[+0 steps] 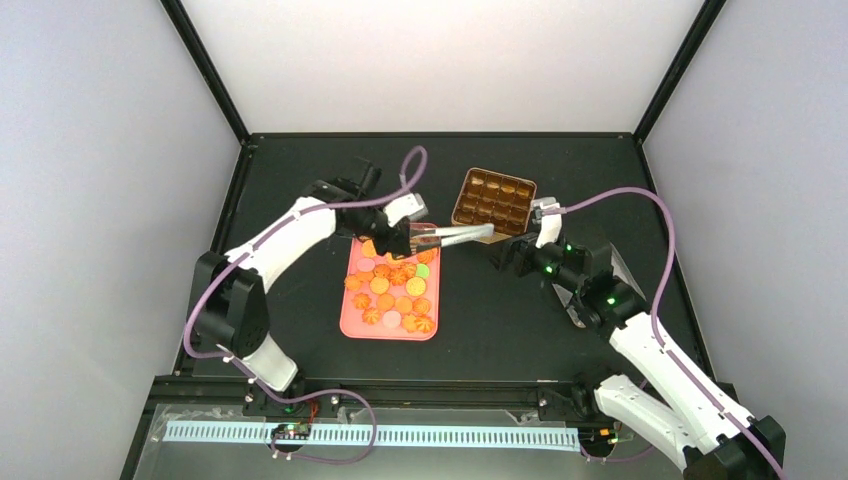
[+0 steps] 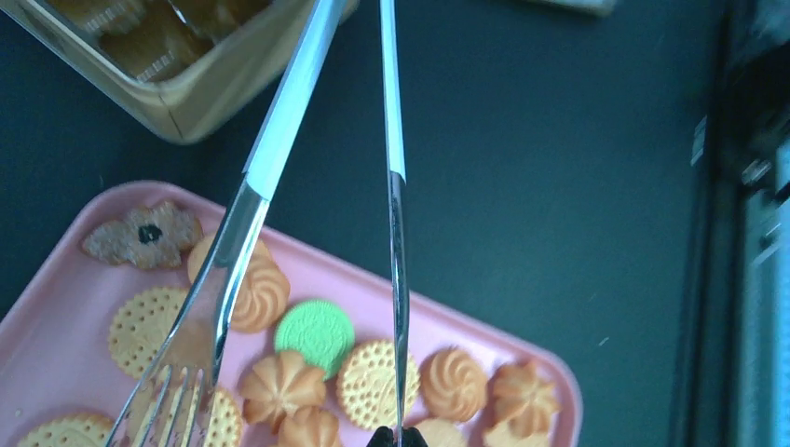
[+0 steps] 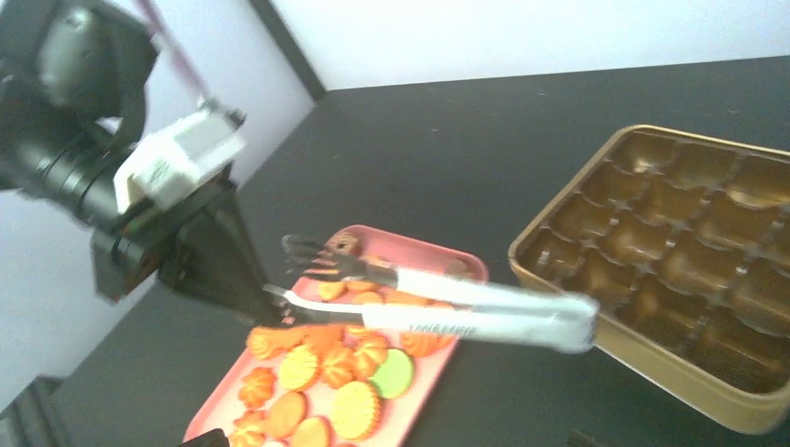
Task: Pack the cookies
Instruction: Pass from the left arm to the right
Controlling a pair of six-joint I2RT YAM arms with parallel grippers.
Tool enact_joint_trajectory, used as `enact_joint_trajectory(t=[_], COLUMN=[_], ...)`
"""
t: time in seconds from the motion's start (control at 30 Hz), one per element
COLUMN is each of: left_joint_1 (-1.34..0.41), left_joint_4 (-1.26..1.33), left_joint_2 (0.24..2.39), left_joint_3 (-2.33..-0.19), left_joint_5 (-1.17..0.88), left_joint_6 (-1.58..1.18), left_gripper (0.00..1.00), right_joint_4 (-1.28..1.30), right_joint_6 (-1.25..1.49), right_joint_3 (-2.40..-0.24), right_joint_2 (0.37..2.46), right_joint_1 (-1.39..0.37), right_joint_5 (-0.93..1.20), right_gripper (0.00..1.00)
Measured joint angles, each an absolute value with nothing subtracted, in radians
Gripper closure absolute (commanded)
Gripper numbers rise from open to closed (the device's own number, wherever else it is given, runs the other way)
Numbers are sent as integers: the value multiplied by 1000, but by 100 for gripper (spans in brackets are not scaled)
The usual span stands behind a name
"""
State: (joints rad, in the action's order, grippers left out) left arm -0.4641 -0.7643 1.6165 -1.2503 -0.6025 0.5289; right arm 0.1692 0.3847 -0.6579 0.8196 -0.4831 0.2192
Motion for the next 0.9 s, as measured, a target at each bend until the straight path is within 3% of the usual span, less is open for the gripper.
enact_joint_trajectory(t=[0.3,0.53,0.9], left_joint_1=[-329,-307,-308], left_joint_4=[-745,-578,-217], left_joint_2=[1615,1590,1429], left_joint_3=[-1340,-1311,-1182], left_joint_5=[-1006,-1228,-1373], left_joint_6=[284,30,-308], left_gripper=[99,98,98], right_joint_4=[32,-176,-581], right_joint_6=[473,591,807], right_joint_3=[-633,-626,-628], right_joint_2=[833,960,1200], right_joint_1=[-483,-483,-468], right_joint_5=[432,516,598], right_gripper=[0,0,2])
